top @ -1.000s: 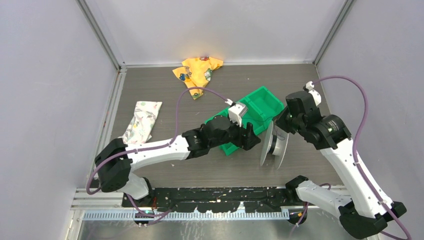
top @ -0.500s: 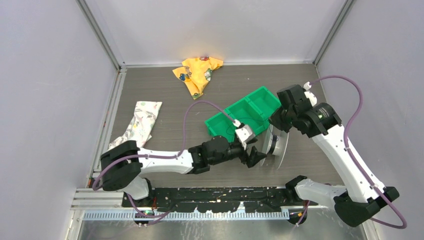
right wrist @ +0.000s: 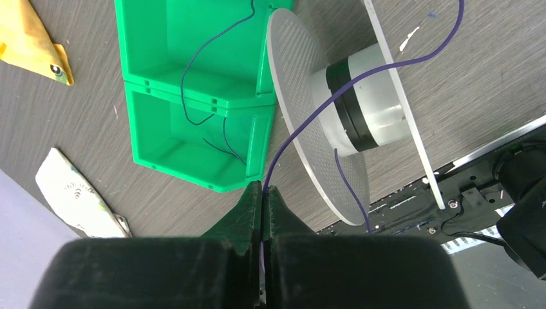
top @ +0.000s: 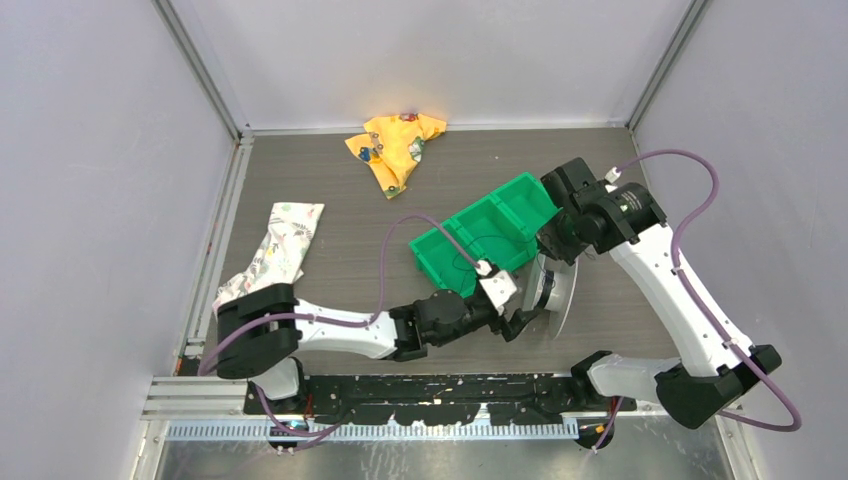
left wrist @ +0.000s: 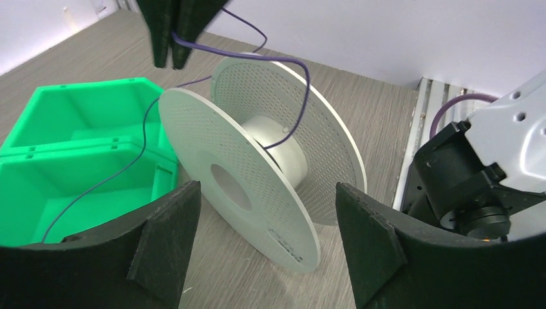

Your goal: Wrap the cables

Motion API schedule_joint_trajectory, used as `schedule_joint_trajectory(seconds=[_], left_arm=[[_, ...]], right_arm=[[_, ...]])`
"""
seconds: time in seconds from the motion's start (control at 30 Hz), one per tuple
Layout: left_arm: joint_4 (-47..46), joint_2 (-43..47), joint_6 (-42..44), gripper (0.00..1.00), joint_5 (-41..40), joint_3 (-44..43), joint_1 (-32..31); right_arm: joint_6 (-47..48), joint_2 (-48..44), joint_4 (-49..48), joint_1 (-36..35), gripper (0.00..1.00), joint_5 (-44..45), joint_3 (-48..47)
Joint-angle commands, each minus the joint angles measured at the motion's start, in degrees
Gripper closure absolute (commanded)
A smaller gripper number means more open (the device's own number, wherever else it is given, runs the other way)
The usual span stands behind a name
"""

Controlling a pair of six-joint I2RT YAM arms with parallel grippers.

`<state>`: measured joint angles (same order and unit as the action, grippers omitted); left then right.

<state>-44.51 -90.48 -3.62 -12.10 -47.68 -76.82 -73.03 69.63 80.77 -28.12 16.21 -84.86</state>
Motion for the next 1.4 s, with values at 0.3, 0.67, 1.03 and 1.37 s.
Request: schedule_joint_trajectory(seconds=[0.3, 0.67, 1.03, 1.37], left_arm=[[-14.6, -9.1, 7.1, 0.25, -17.4, -4.8, -6.1], [-11.7, -12.2, 10.7, 0.26, -29.1, -12.7, -7.5], [-3.5, -13.9, 7.4, 0.27, -33.7, -17.8, -7.5], [-0.5, -15.7, 3.9, 0.41, -34.8, -19.7, -6.8]], right_arm=[[-4.7, 3.4, -0.9, 1.5, 1.00, -5.2, -3.9], [-4.6, 2.9, -1.9, 1.7, 1.00, -5.8, -4.5], [-4.8, 2.2, -2.3, 1.8, 1.00, -6.1, -4.1], [-4.7, 2.2, -3.0, 1.8, 1.00, -6.7, -3.8]])
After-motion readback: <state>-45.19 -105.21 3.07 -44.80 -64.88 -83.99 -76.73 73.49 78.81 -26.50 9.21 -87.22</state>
